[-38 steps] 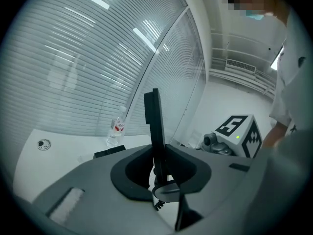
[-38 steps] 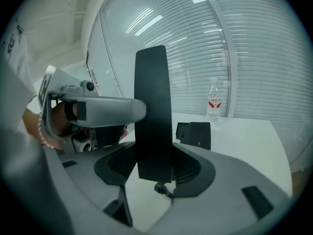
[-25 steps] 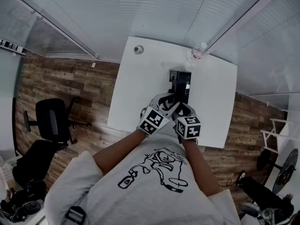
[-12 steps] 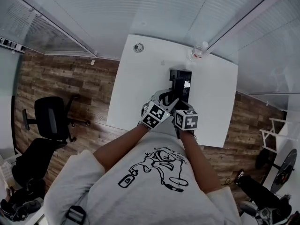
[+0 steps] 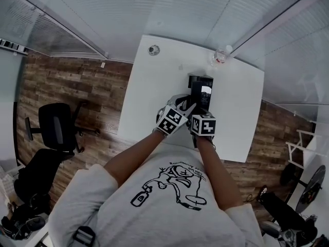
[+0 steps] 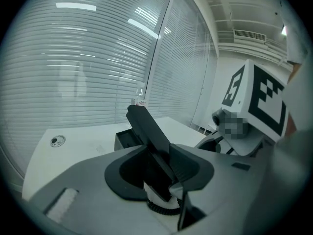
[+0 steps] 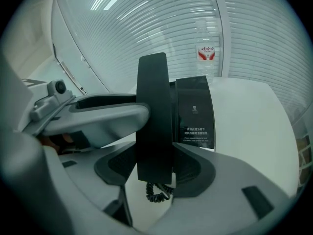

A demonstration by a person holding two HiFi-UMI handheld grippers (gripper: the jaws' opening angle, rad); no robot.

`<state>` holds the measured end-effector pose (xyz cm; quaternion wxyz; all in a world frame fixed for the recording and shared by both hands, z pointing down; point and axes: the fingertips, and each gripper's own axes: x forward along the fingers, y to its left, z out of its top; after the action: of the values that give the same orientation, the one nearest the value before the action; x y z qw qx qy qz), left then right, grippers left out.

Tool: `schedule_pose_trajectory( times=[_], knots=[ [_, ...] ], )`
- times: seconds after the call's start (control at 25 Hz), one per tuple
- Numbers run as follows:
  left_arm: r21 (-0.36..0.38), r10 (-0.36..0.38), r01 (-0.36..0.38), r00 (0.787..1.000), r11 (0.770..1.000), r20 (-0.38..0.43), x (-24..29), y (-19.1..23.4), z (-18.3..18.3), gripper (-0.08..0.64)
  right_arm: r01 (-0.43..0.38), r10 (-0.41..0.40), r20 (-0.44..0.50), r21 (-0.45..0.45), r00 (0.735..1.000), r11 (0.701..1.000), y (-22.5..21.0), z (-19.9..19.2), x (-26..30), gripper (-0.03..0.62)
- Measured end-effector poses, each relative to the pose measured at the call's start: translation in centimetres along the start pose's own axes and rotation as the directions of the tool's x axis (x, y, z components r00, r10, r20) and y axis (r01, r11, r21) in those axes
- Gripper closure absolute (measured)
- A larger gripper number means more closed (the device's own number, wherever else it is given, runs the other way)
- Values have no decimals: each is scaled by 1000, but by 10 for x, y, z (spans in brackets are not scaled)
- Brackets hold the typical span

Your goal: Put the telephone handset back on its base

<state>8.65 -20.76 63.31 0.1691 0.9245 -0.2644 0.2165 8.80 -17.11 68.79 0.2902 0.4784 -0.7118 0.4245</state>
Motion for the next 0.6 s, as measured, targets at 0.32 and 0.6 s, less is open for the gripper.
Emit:
schedule_pose_trajectory(
  times=[0.32,0.6],
  knots=[
    [-22,-3,2,999,1000,-41,13,14,-12,431,4,-3,-51,21,999,1000,-7,-1,19,380],
    [-78,-10,4,997,997,-79,18,26,-22,431,7,-3,-91,43,996,999,-7,0,27,380]
  ],
)
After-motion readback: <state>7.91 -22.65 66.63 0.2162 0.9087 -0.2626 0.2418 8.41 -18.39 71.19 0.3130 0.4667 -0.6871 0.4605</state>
